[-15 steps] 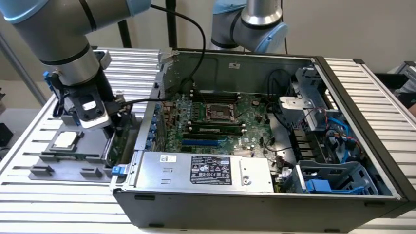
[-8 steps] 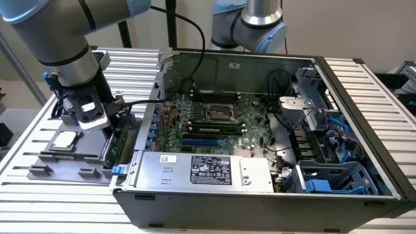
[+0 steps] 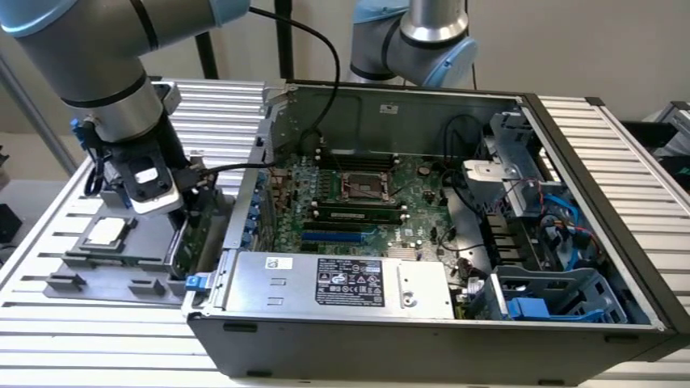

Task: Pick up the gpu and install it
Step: 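Pick up the gpu and move the gpu toward the slot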

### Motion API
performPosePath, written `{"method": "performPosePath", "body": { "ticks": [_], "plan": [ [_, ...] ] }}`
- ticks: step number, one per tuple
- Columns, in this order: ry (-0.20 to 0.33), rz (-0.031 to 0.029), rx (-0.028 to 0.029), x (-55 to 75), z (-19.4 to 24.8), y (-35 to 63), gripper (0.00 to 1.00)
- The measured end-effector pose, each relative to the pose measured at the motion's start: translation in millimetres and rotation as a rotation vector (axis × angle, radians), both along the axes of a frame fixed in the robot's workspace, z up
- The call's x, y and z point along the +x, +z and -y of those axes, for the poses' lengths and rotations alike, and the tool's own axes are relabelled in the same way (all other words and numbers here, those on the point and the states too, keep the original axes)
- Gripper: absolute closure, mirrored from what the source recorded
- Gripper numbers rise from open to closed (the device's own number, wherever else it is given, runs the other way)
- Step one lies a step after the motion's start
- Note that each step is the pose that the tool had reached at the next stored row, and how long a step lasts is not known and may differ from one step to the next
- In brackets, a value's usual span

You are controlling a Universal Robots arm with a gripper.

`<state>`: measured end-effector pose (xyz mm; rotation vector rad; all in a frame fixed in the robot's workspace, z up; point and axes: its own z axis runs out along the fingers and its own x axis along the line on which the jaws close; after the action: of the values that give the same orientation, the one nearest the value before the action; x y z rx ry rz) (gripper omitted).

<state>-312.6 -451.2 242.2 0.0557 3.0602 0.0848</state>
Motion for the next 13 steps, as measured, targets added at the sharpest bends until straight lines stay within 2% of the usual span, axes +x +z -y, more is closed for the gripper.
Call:
{"method": "performPosePath", "body": {
  "ticks": [8, 13],
  "plan": [
    [0.015, -0.0037, 0.0059, 0.1, 0.1, 8.5, 1.0],
    [0.015, -0.0082, 0.0077, 0.2, 0.4, 20.5, 1.0]
  ]
}}
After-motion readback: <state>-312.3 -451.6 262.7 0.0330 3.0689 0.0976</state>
